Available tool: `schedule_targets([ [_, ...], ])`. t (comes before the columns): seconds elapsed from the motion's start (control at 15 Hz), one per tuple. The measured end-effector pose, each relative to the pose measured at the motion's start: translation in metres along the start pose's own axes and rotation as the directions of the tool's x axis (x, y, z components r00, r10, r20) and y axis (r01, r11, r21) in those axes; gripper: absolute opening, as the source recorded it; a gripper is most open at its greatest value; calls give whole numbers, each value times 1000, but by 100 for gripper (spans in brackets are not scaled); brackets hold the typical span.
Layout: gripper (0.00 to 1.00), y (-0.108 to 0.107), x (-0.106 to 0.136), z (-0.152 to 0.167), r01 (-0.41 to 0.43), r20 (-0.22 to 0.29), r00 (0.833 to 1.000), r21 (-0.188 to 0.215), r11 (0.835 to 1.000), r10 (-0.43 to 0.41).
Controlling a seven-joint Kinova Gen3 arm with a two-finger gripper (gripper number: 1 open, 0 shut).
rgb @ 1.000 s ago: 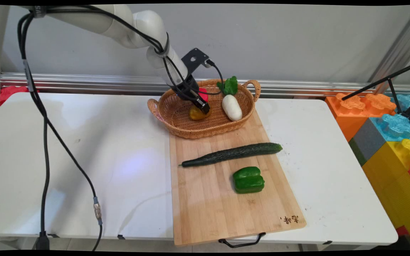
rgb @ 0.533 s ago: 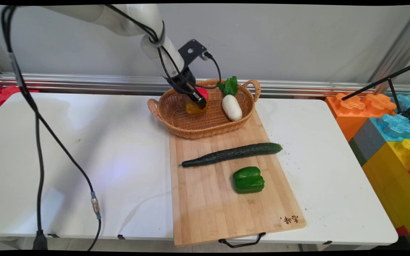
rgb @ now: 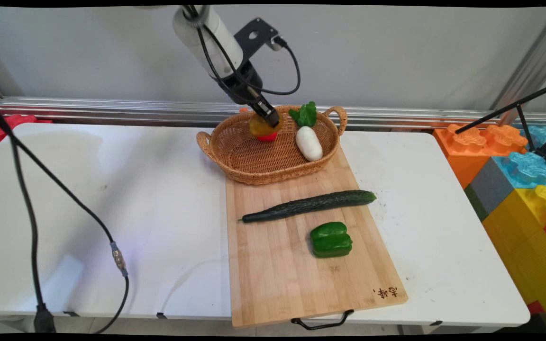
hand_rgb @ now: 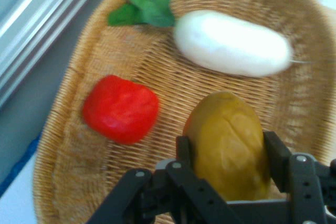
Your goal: Place the picked object on the cutting board
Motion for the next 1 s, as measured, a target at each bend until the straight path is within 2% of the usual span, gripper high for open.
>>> schedule_targets([
  [0.13, 0, 12, 0, -16, -19, 10, 1000, -34, 999, 20],
  [0.27, 0, 27, -4, -30, -44, 27, 999, -85, 995, 47],
  [0.4, 0, 46, -12, -44, -90, 49, 994, -164, 982, 100],
  [0.53, 0, 62, -23, -53, -144, 66, 984, -237, 961, 164],
  [0.67, 0, 76, -37, -56, -198, 78, 970, -304, 932, 232],
  [1.0, 0, 97, -72, -41, -298, 73, 933, -392, 870, 352],
])
